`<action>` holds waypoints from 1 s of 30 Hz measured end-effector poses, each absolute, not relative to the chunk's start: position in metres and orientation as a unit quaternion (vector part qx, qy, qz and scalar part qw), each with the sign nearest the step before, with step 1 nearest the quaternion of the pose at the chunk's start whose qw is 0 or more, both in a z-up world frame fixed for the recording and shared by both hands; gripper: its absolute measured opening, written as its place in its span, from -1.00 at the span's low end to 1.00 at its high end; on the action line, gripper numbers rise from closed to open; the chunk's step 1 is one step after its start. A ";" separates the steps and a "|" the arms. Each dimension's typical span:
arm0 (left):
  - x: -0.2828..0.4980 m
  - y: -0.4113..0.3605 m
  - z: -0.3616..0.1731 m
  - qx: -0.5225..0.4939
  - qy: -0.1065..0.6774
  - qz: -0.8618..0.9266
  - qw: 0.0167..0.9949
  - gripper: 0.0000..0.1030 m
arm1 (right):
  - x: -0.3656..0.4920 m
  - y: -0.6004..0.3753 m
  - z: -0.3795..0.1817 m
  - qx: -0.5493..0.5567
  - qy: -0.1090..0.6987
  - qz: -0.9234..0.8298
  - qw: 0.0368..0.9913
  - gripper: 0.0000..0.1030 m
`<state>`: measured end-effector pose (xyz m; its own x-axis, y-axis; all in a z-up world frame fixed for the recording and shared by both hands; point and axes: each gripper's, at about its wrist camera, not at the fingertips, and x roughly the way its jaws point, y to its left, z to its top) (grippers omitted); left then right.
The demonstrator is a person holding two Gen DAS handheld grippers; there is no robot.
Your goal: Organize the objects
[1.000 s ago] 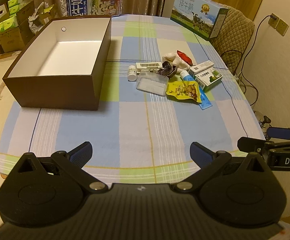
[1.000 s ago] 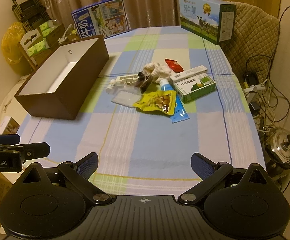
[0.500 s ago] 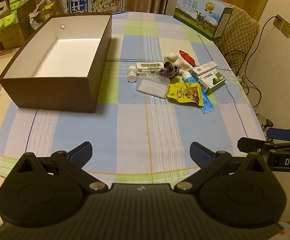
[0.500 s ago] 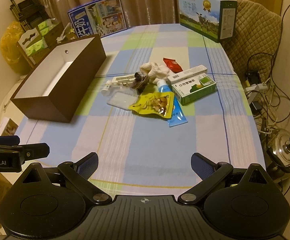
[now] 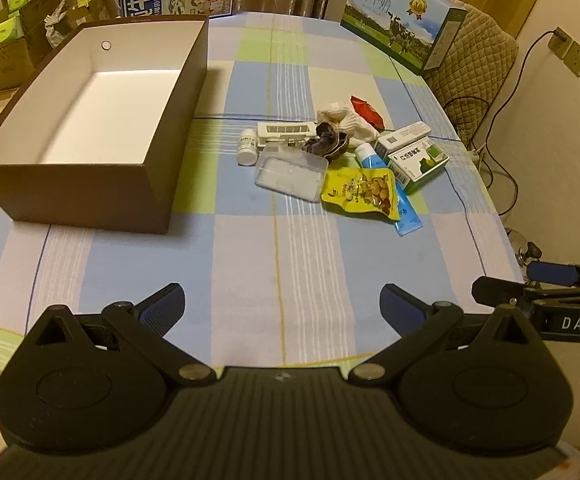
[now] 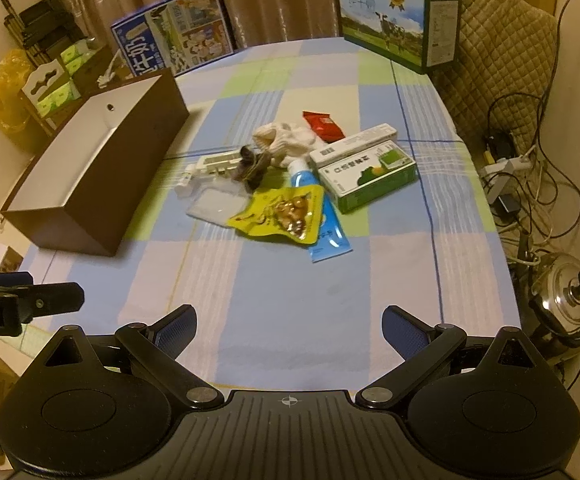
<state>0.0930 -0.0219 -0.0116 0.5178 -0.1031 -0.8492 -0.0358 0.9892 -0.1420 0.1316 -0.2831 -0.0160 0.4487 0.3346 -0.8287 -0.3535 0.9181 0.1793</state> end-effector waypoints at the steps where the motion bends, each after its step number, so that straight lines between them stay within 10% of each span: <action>1: 0.096 -0.023 -0.012 -0.070 0.489 -0.020 0.869 0.99 | 0.135 -0.285 -0.017 -0.009 0.485 0.201 0.851 0.89; 30: 0.192 -0.052 -0.067 -0.072 0.505 0.021 0.860 0.98 | 0.240 -0.332 -0.054 0.000 0.504 0.190 0.842 0.79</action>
<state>0.1920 -0.0521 -0.0666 0.4889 -0.0364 -0.8716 -0.1083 0.9889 -0.1020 0.2400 -0.3319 -0.0544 0.4189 0.3201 -0.8497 -0.3201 0.9278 0.1917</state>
